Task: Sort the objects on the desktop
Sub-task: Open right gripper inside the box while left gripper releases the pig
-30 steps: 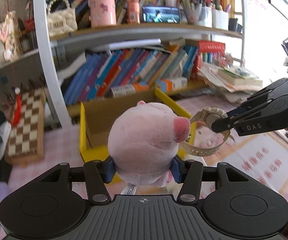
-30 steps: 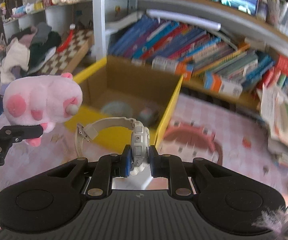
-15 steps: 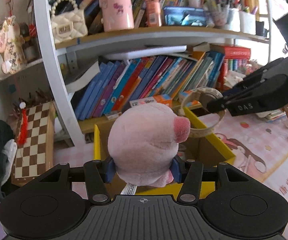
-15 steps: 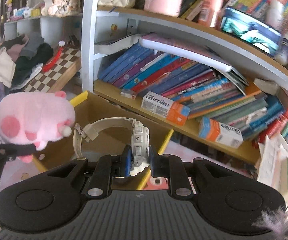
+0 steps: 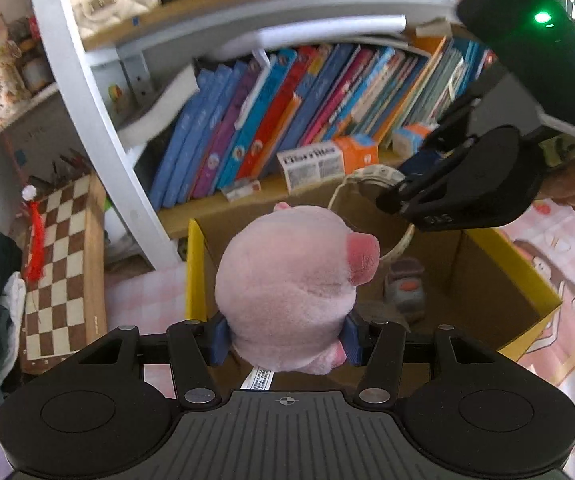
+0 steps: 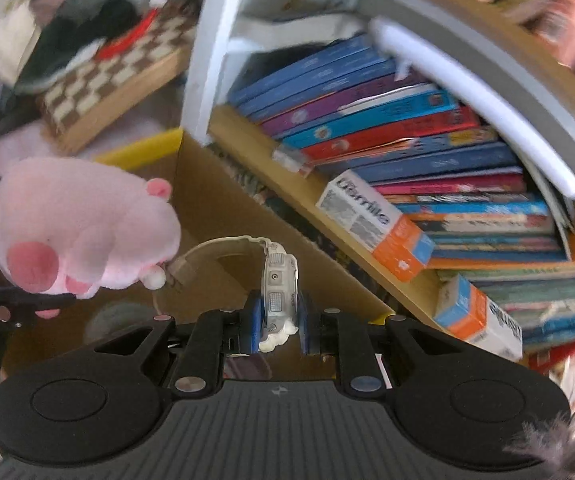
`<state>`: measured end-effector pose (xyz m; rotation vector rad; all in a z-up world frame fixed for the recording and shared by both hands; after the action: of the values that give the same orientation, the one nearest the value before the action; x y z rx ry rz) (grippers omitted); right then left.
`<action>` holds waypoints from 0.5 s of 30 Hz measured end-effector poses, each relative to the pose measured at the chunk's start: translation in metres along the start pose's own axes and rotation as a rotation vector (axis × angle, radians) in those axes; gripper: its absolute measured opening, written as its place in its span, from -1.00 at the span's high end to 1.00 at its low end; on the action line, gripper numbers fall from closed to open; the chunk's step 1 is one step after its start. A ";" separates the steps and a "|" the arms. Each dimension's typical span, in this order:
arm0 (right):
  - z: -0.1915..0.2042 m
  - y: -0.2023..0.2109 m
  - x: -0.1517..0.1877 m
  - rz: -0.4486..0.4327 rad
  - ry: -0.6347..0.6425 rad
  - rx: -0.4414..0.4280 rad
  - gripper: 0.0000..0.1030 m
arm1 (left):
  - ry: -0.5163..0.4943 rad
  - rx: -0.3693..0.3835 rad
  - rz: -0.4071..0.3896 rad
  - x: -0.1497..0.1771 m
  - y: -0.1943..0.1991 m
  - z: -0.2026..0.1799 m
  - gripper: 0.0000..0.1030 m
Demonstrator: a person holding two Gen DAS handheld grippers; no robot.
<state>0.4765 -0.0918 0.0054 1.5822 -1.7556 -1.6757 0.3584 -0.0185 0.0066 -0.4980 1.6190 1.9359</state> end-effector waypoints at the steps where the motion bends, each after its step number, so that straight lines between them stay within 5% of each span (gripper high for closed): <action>1: 0.001 -0.006 -0.002 0.011 0.020 -0.003 0.67 | -0.005 0.001 0.010 0.000 -0.004 -0.002 -0.02; 15: 0.024 -0.057 -0.021 0.075 0.179 -0.017 0.67 | -0.015 0.014 0.096 0.003 -0.027 -0.006 -0.04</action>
<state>0.4954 -0.0480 -0.0385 1.5845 -1.6847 -1.4625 0.3729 -0.0203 -0.0175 -0.4060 1.6734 1.9913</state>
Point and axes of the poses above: each gripper's, at about its wrist camera, not at the fingertips, and y roughly against the way its jaws point, z to its left, x to its underside, the point moved 2 cm from there along -y, roughly the way its jaws point, and after that the axes turned 9 degrees about z, right-handed, at the moved point
